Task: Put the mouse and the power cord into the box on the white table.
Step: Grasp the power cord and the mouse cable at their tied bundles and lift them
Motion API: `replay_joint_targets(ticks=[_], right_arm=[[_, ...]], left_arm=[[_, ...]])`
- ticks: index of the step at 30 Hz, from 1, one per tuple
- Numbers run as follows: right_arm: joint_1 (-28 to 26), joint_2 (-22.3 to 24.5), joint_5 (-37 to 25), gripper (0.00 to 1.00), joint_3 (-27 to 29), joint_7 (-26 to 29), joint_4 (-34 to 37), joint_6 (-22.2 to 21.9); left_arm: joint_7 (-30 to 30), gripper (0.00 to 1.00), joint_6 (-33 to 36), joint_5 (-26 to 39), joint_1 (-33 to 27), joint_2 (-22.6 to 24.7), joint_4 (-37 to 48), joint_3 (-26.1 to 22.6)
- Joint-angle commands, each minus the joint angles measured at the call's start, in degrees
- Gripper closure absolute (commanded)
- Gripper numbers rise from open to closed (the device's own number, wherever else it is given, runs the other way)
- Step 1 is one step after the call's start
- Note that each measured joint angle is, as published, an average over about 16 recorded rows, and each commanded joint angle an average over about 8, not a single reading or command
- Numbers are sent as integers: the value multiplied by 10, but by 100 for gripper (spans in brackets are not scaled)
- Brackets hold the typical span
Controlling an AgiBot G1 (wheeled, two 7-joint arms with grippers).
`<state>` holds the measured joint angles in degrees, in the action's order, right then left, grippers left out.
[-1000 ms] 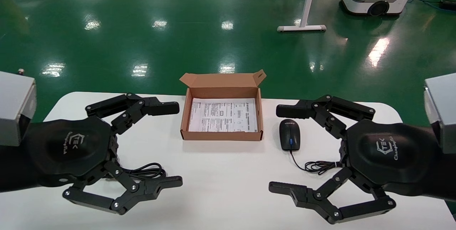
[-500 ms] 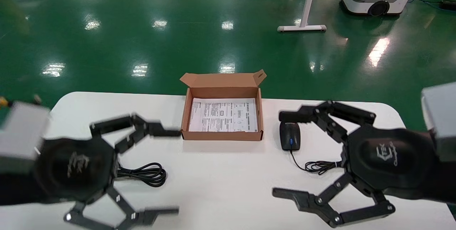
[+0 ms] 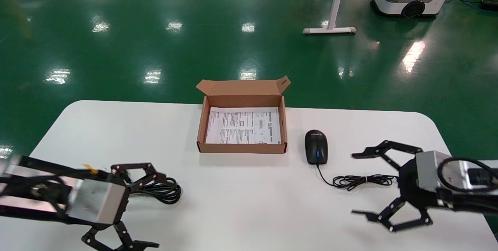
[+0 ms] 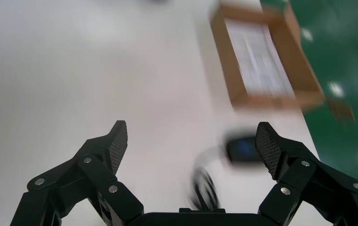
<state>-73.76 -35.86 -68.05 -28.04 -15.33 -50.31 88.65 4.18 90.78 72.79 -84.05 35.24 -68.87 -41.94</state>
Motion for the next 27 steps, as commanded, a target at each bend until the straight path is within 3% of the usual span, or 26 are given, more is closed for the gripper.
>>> replay_joint_targets(ticks=[1, 13, 27], right_arm=[[-22, -8, -36, 0, -16, -33, 40, -8], [-121, -105, -183, 0, -81, -206, 260, -64], [-171, -173, -220, 0, -99, -304, 421, -119]], left_arm=[[17, 0, -1, 31, -19, 10, 16, -29], [143, 0, -6, 157, -104, 98, 237, -136], [269, 0, -13, 191, -157, 186, 460, -184]])
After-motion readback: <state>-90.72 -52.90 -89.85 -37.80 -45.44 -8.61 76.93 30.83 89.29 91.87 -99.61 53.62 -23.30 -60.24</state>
